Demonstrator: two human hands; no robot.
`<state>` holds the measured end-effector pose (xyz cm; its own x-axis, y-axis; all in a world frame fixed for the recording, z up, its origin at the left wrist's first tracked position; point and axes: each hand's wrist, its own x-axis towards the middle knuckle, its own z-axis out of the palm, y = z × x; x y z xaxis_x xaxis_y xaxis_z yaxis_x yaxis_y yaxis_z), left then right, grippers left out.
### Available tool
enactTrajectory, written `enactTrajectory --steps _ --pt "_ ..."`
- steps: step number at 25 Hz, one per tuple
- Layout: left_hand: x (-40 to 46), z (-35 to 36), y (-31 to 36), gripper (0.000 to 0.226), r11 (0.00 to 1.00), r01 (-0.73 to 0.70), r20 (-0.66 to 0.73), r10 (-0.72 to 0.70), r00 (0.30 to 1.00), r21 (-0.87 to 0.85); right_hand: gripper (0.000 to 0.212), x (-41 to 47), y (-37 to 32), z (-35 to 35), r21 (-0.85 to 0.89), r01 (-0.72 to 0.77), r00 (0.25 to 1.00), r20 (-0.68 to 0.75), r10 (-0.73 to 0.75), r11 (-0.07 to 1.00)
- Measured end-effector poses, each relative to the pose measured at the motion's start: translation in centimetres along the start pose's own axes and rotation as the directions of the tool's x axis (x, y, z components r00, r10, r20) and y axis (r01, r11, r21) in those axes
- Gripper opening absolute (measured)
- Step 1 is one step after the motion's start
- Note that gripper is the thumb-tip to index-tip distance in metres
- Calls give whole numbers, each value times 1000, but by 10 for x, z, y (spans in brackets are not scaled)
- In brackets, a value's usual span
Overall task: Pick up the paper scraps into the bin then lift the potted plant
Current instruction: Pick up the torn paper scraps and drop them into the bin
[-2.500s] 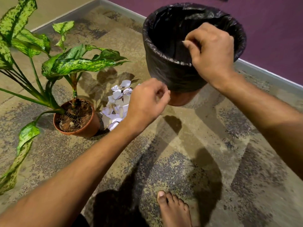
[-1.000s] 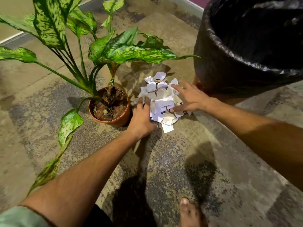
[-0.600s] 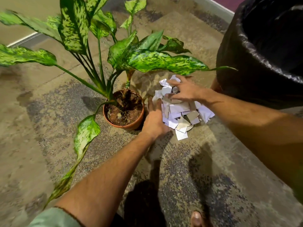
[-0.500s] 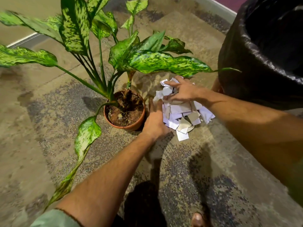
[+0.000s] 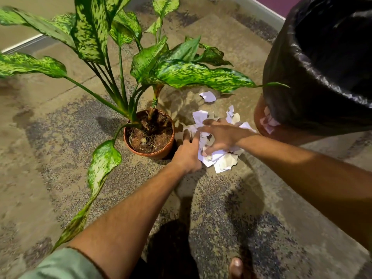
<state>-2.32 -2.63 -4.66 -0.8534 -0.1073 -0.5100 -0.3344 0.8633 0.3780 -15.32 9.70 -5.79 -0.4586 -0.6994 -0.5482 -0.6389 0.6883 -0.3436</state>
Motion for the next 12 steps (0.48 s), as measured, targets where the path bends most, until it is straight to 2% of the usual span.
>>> enactTrajectory --steps 4,7,9,12 --pt "-10 11 1 96 987 -66 -6 68 998 146 101 -32 -14 16 -221 32 999 43 -23 975" --pt "-20 16 7 88 975 -118 44 112 993 189 93 -60 -18 37 -256 46 999 18 -43 966" --pt "-28 20 14 78 955 -201 61 193 979 219 75 -75 -20 49 -321 70 997 -6 -75 945" --pt "-36 19 21 63 957 -264 102 253 962 120 45 -93 -18 49 -331 103 985 -96 -142 938"
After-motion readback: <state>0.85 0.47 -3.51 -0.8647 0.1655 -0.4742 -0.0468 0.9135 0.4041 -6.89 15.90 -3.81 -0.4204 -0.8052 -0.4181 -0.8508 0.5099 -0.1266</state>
